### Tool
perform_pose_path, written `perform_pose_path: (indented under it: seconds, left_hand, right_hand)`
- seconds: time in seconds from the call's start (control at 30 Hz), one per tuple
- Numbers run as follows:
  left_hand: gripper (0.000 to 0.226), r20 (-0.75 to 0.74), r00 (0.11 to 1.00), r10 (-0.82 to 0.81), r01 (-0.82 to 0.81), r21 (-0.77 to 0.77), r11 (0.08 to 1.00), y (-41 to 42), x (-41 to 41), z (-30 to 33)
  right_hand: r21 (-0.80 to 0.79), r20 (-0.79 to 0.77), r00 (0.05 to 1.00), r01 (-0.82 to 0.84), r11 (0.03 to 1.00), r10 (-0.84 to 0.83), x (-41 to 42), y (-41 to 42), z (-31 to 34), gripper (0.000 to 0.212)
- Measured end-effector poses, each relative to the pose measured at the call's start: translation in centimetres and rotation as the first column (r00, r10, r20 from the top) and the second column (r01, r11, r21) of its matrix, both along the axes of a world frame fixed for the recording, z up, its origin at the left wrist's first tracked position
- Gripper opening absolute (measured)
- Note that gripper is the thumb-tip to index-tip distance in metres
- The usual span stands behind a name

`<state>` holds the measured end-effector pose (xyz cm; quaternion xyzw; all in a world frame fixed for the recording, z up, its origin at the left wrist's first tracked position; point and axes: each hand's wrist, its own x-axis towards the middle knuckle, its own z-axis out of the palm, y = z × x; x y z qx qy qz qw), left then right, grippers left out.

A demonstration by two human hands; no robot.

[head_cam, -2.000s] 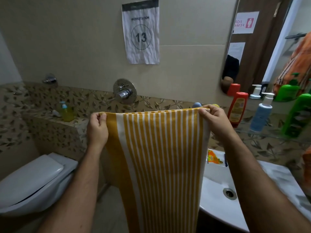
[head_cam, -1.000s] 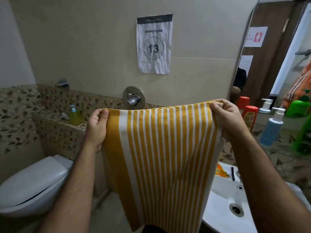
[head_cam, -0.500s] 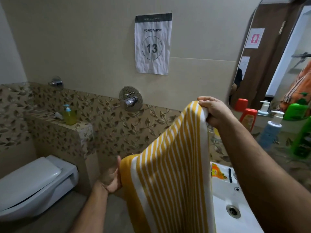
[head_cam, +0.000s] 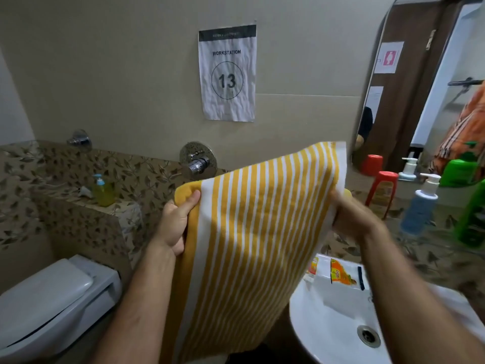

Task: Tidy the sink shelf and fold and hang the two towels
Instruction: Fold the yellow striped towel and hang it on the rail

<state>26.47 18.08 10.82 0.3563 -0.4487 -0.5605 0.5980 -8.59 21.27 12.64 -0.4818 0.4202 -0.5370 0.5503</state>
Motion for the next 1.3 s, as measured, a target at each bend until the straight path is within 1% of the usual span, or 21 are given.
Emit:
perform_pose_path:
  seconds: [0.07,0.1,0.13,0.2,0.27,0.33,0.37,0.43,0.47,0.53,0.63,0.67,0.77,0.9,0.97,1.0,1.07,1.17,1.2,1.27,1.3]
  left_hand:
    - [0.025,0.039,0.999,0.019,-0.021,0.061,0.998,-0.4,-0.2,-0.4]
    - [0.025,0.068,0.997,0.032,-0.038,0.092,0.995,-0.6,-0.2,-0.9]
    - [0.027,0.091,0.995,0.048,-0.059,0.12,0.991,-0.8,0.1,-1.4]
    - [0.026,0.109,0.99,0.086,-0.102,0.152,0.983,-1.1,1.0,-1.8]
    - [0.028,0.098,0.987,0.126,-0.141,0.158,0.977,-1.7,2.0,-1.8]
    - [0.037,0.071,0.985,0.155,-0.163,0.136,0.977,-2.2,2.8,-1.6]
    - [0.038,0.068,0.983,0.17,-0.177,0.129,0.976,-2.4,3.0,-1.4]
    - [0.031,0.078,0.979,0.186,-0.194,0.119,0.974,-2.7,3.2,-1.6]
    - [0.025,0.092,0.979,0.182,-0.192,0.116,0.975,-2.6,3.2,-1.8]
    - [0.018,0.127,0.978,0.167,-0.184,0.136,0.973,-2.4,3.3,-2.3]
    - [0.031,0.142,0.978,0.15,-0.172,0.156,0.973,-2.3,4.1,-2.6]
    - [0.035,0.121,0.984,0.132,-0.151,0.155,0.976,-2.0,4.6,-2.5]
    - [0.063,-0.064,0.998,0.028,-0.016,0.172,0.985,-1.1,6.0,-3.1]
    - [0.081,-0.142,0.979,0.145,-0.076,0.407,0.91,-0.3,6.0,-9.6]
    - [0.095,-0.166,0.986,0.012,0.076,0.513,0.855,0.9,4.9,-11.2]
    - [0.096,-0.149,0.987,-0.061,0.13,0.512,0.849,1.3,4.8,-11.2]
    - [0.084,-0.079,0.986,-0.144,0.165,0.456,0.875,1.7,5.0,-10.9]
    - [0.094,-0.017,0.992,-0.123,0.122,0.337,0.934,0.9,6.3,-10.1]
    - [0.079,0.036,0.994,-0.103,0.086,0.314,0.946,0.7,6.4,-9.6]
    - [0.031,0.195,0.98,-0.042,-0.008,0.254,0.967,0.5,6.3,-8.8]
    - [0.019,0.279,0.96,0.01,-0.07,0.208,0.976,0.4,6.3,-8.5]
  right_hand:
    - [0.193,-0.133,0.991,0.037,0.98,-0.012,1.2,0.4,-5.9,0.11]
    - [0.239,-0.164,0.986,0.07,0.969,-0.031,1.5,0.2,-7.9,0.102]
    - [0.259,-0.17,0.984,0.103,0.96,-0.06,1.6,0.1,-8.8,0.085]
    - [0.258,-0.147,0.987,0.107,0.96,-0.07,1.9,-0.6,-8.1,0.058]
    - [0.199,-0.091,0.994,0.08,0.977,-0.063,1.8,-1.3,-6.2,0.054]
    - [0.098,0.048,0.998,0.032,0.995,-0.037,1.5,-1.4,-4.9,0.063]
    - [0.075,0.064,0.998,0.002,0.997,-0.007,1.5,-1.0,-4.9,0.075]
    - [0.133,-0.038,0.997,-0.068,0.989,0.073,1.6,-0.2,-6.6,0.097]
    - [0.185,-0.079,0.989,-0.108,0.977,0.124,1.8,0.2,-7.7,0.102]
    - [0.25,-0.089,0.986,-0.113,0.962,0.139,2.5,0.6,-9.0,0.094]
    - [0.211,-0.077,0.997,-0.012,0.977,0.029,3.0,1.0,-7.7,0.042]
    - [0.181,-0.06,0.998,0.002,0.984,0.009,2.9,0.9,-6.8,0.033]
    - [0.092,-0.01,0.999,0.031,0.995,-0.03,3.8,0.7,-4.4,0.03]
    - [0.066,-0.065,0.99,0.132,0.989,-0.128,6.4,0.0,-3.0,0.019]
    - [0.131,-0.131,0.981,0.16,0.978,-0.142,7.1,-0.3,-3.5,0.022]
    - [0.157,-0.156,0.978,0.159,0.975,-0.135,7.1,-0.4,-3.8,0.024]
    - [0.199,-0.2,0.972,0.164,0.966,-0.123,6.8,-0.2,-3.9,0.03]
    - [0.164,-0.255,0.961,0.156,0.974,-0.111,5.7,0.2,-2.9,0.028]
    - [0.135,-0.3,0.948,0.156,0.978,-0.11,5.2,0.2,-2.5,0.03]
    - [0.093,-0.406,0.907,0.161,0.982,-0.11,4.6,0.2,-2.0,0.035]
    - [0.08,-0.431,0.897,0.152,0.985,-0.103,4.4,0.3,-1.9,0.031]
